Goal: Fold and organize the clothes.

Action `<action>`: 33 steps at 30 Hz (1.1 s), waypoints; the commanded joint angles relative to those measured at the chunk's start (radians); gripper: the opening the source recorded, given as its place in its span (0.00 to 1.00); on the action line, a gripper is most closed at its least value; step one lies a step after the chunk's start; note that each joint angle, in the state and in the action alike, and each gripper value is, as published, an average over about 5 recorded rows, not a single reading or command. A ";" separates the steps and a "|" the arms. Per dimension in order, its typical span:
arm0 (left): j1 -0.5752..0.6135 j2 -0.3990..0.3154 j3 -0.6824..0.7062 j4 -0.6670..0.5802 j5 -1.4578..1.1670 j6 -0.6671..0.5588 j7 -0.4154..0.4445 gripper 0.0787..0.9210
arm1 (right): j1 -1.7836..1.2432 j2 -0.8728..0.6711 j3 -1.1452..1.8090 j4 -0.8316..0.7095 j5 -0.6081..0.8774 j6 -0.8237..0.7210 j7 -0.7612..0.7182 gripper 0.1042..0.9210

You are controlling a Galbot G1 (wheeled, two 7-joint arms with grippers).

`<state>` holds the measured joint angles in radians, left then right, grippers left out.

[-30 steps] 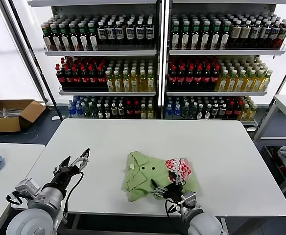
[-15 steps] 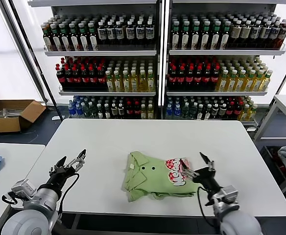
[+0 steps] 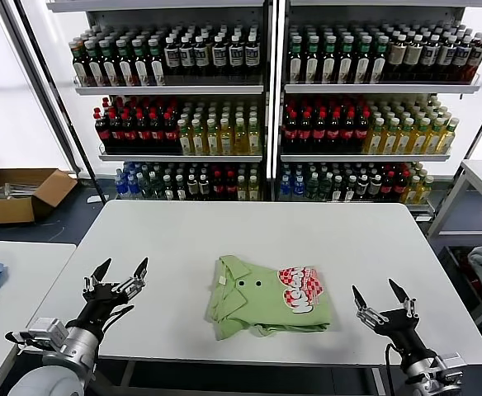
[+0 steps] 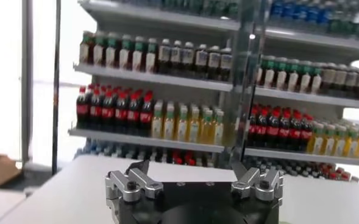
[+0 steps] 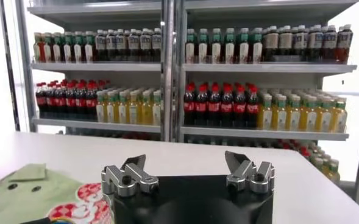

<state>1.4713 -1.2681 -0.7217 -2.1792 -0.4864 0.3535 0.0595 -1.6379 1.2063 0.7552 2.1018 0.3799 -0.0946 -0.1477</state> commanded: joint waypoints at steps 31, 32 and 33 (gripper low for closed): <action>0.075 -0.029 -0.136 0.065 0.184 -0.198 0.265 0.88 | -0.061 0.051 0.043 -0.047 -0.013 0.068 -0.118 0.88; 0.077 -0.027 -0.140 0.065 0.178 -0.198 0.265 0.88 | -0.059 0.052 0.043 -0.047 -0.013 0.065 -0.117 0.88; 0.080 -0.025 -0.143 0.066 0.172 -0.197 0.265 0.88 | -0.057 0.052 0.042 -0.047 -0.014 0.061 -0.117 0.88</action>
<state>1.5358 -1.2980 -0.8388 -2.1180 -0.3015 0.1701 0.3110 -1.6939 1.2536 0.7848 2.0590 0.3653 -0.0287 -0.2547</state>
